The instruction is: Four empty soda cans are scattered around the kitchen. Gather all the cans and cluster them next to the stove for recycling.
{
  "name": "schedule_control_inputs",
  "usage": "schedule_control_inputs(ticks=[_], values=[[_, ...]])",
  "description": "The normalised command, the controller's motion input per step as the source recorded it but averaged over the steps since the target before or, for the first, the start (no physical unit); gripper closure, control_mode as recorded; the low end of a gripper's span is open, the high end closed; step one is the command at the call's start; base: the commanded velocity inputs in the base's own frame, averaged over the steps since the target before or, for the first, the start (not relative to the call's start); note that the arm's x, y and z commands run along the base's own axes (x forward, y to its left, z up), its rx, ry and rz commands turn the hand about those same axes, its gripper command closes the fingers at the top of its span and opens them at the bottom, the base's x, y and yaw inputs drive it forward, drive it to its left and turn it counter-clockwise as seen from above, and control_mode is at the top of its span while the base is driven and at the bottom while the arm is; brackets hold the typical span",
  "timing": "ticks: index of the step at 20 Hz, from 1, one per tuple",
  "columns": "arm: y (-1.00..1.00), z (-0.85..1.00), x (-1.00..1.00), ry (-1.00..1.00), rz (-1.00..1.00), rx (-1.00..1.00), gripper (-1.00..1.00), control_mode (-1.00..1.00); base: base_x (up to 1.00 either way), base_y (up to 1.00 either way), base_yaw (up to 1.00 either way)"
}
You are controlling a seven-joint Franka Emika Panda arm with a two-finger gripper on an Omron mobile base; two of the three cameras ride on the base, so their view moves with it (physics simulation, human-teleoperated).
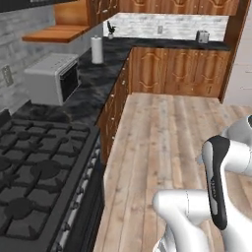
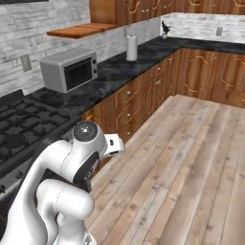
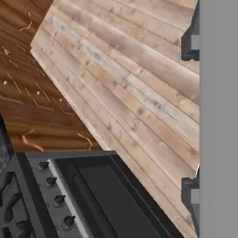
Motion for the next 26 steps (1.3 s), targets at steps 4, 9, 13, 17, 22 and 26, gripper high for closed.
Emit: schedule_control_inputs(ticks=[4,9,13,17,22,26], values=[[0.00,0.00,0.00,0.00,0.00,0.00,-1.00,1.00,0.00,-0.07,-0.49],[0.00,0.00,0.00,0.00,0.00,0.00,-1.00,1.00,0.00,-0.18,-0.48],[0.00,0.00,0.00,0.00,0.00,0.00,-1.00,1.00,0.00,-0.15,-0.48],[0.00,0.00,0.00,0.00,0.00,0.00,-1.00,1.00,0.00,-0.15,-0.48],[0.00,0.00,0.00,0.00,0.00,0.00,-1.00,1.00,0.00,-0.14,-0.49],[0.00,0.00,0.00,0.00,0.00,0.00,-1.00,1.00,0.00,-0.13,-0.49]])
